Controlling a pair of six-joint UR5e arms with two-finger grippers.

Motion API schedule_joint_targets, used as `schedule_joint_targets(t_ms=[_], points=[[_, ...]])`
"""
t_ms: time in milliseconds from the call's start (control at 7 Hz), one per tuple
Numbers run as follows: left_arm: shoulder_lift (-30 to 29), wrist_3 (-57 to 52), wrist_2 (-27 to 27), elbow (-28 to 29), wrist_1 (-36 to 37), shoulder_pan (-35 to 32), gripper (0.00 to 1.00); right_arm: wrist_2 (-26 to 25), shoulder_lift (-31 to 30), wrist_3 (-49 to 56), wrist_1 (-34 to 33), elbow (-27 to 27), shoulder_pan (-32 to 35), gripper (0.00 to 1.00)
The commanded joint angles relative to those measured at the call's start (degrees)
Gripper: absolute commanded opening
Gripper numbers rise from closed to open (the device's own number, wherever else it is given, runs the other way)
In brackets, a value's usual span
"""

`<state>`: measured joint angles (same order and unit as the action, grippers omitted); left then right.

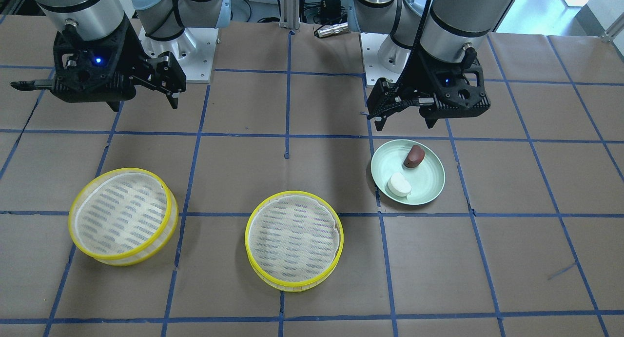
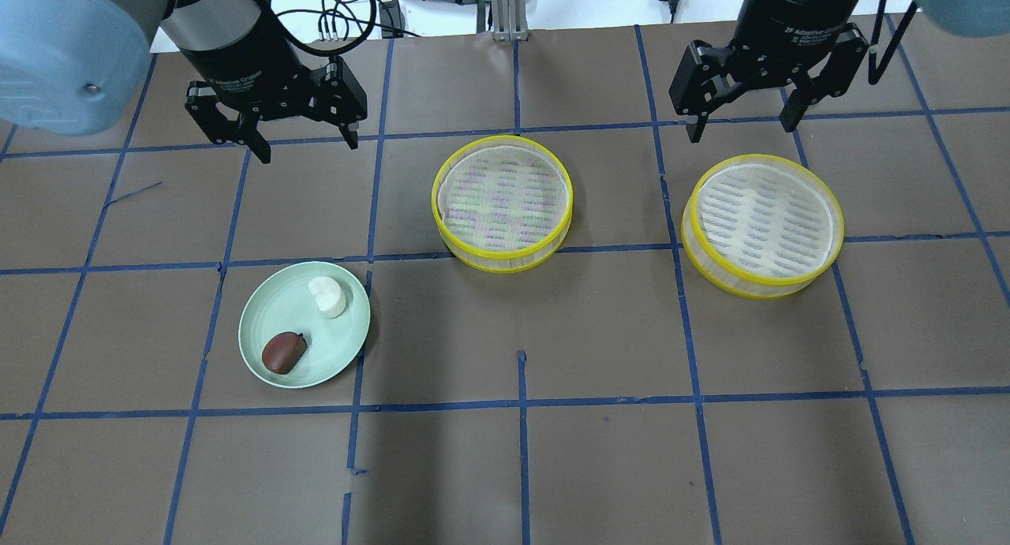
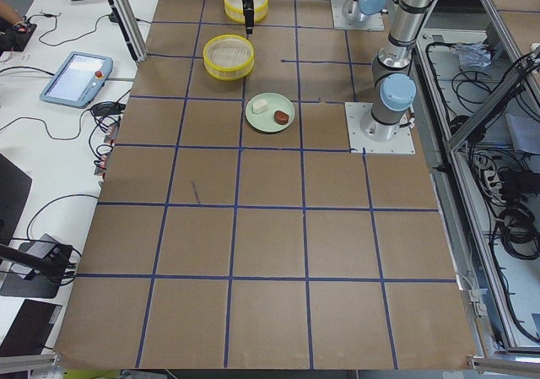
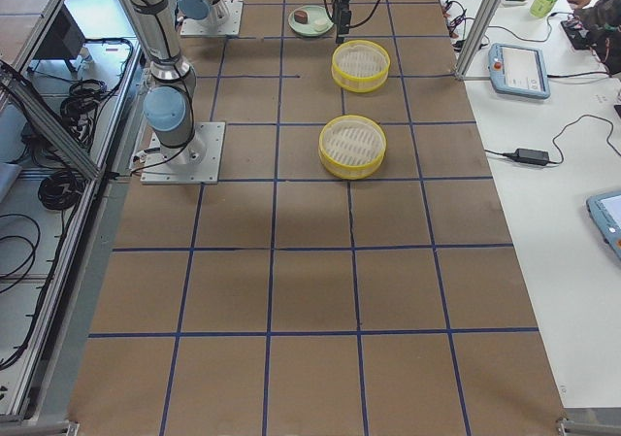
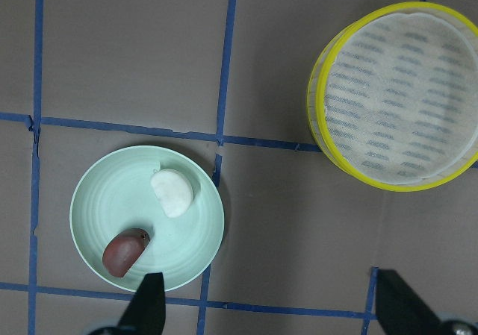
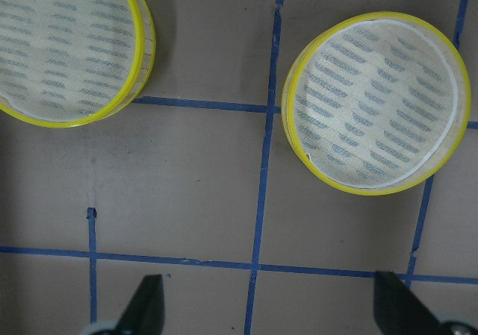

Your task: Stack buns with steamer

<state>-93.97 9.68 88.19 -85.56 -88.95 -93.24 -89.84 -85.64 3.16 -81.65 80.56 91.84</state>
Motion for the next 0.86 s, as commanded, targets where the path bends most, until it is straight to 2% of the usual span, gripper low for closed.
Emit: schedule_joint_targets(t_ms=[0, 286, 429, 571, 714], points=[[0.8, -0.1, 0.0, -0.5, 0.0, 0.0, 1.0, -0.1, 0.0, 0.0, -0.1, 0.0, 0.0, 1.0], [0.6, -2.5, 0.1, -1.9, -0.3, 1.2, 1.0, -0.1, -0.1, 0.0, 0.0, 0.0, 0.0, 1.0], [-1.1, -5.3, 0.1, -5.2, 0.8, 2.4, 1.0, 0.0, -0.1, 0.1, 0.0, 0.0, 0.0, 1.0], [-2.8, -8.6, 0.8, -9.3, 5.0, 3.0, 1.0, 0.0, 0.0, 0.0, -0.1, 0.0, 0.0, 1.0], [-4.3, -9.8, 0.8, -13.6, 6.8, 6.5, 1.0, 0.0, 0.0, 0.1, -0.2, 0.0, 0.0, 1.0]])
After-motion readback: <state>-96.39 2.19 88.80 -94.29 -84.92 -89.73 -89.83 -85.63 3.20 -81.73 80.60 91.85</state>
